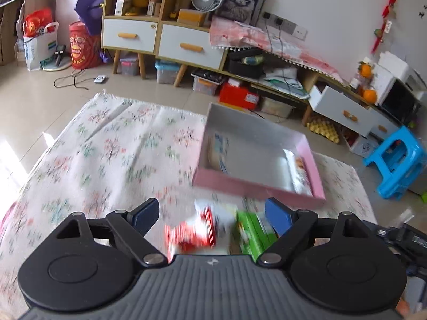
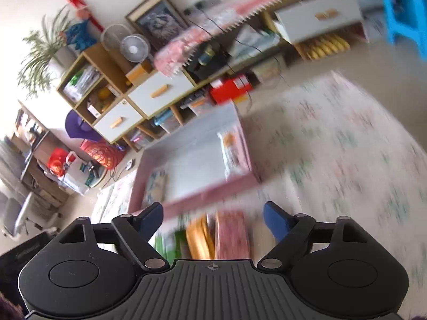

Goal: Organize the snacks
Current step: 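Move both grippers back to the snack pile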

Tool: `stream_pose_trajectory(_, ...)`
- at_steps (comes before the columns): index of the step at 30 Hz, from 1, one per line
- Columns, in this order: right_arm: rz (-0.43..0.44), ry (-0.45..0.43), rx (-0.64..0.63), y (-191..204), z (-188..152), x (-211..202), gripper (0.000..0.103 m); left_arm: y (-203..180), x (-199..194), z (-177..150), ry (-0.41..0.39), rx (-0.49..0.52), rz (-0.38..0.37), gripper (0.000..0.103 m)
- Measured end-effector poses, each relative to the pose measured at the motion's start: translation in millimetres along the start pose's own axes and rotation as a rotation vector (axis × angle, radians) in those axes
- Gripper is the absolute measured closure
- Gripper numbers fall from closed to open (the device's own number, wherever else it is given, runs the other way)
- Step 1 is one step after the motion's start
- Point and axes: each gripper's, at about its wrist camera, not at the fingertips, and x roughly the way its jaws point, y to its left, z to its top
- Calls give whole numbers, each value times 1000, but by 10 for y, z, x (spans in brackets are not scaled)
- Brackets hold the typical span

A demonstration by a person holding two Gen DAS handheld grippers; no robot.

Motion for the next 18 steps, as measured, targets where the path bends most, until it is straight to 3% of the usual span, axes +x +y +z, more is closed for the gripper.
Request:
stream_pose_trajectory(2, -7, 13, 19, 58, -41, -123, 18, -14, -218, 23, -29, -31, -7, 16)
stream_pose_trajectory(5, 29, -23, 27, 304, -11, -401, 17, -81, -581, 4, -105, -93, -63, 5)
stream_pose_trajectory(8, 99, -61, 21, 598, -29, -697, 7, -229, -841, -78, -133, -98, -119, 4)
stream_pose_trajectory(11, 144, -96, -14, 838, -99, -950, 5, -318, -967, -194, -170, -113, -123, 4)
stream_pose_trajectory(15, 51, -192, -33, 893, -330, -1069, 3, -303, -922, -416, -189, -155, -99, 3)
stream_pose_trajectory(18, 25, -155, -4, 825, -461, -917, 3, -310, -769, -534, -161, -137, -68, 5)
